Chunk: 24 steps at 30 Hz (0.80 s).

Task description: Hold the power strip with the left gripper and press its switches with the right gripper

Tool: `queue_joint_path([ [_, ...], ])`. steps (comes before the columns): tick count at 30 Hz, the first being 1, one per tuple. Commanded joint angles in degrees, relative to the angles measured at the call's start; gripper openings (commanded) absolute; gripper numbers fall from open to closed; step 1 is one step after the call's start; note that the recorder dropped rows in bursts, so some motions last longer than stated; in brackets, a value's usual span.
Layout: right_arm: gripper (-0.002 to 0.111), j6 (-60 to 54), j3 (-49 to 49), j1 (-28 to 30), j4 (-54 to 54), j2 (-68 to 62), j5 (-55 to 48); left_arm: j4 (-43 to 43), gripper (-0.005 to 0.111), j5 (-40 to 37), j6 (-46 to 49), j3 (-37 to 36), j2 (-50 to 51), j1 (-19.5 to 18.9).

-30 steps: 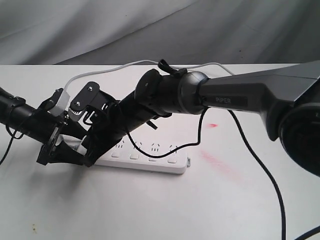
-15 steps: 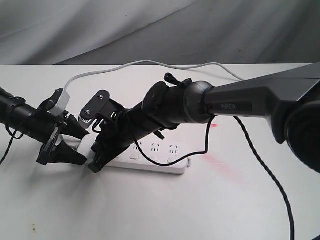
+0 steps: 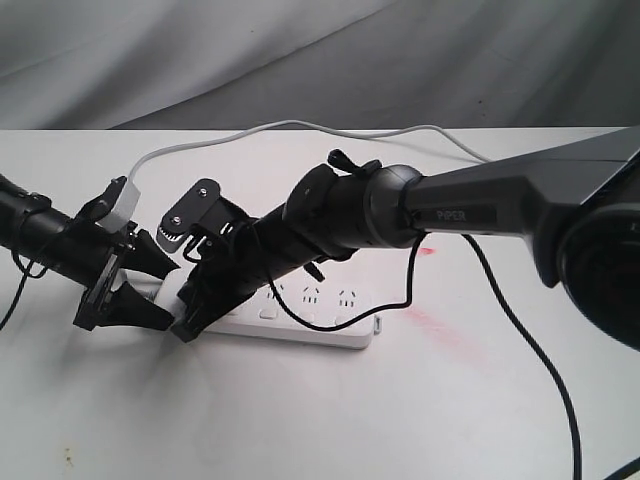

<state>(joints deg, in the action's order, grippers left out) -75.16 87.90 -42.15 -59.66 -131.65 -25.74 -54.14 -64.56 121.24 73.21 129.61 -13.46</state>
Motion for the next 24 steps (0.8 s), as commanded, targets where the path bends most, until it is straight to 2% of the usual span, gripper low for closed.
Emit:
queue_joint_path([
  [1,0.0,0.4,-1.4,-0.1,3.1,-2.7,-1.9,5.8,0.063,2.9,-1.2,-1.2,1.6,0.4],
  [9,0.0,10.2,-1.7,-0.3,15.8,-2.7,-3.1,5.8,0.063,2.9,-1.2,-1.2,1.6,0.4],
  [20,0.0,17.6,-1.8,-0.7,24.8,-3.9,-3.2,5.8,0.063,2.9,-1.2,-1.2,1.6,0.4],
  [24,0.0,18.1,-1.8,-0.6,23.9,-3.9,-4.5,5.8,0.063,2.9,-1.2,-1.2,1.6,0.4],
])
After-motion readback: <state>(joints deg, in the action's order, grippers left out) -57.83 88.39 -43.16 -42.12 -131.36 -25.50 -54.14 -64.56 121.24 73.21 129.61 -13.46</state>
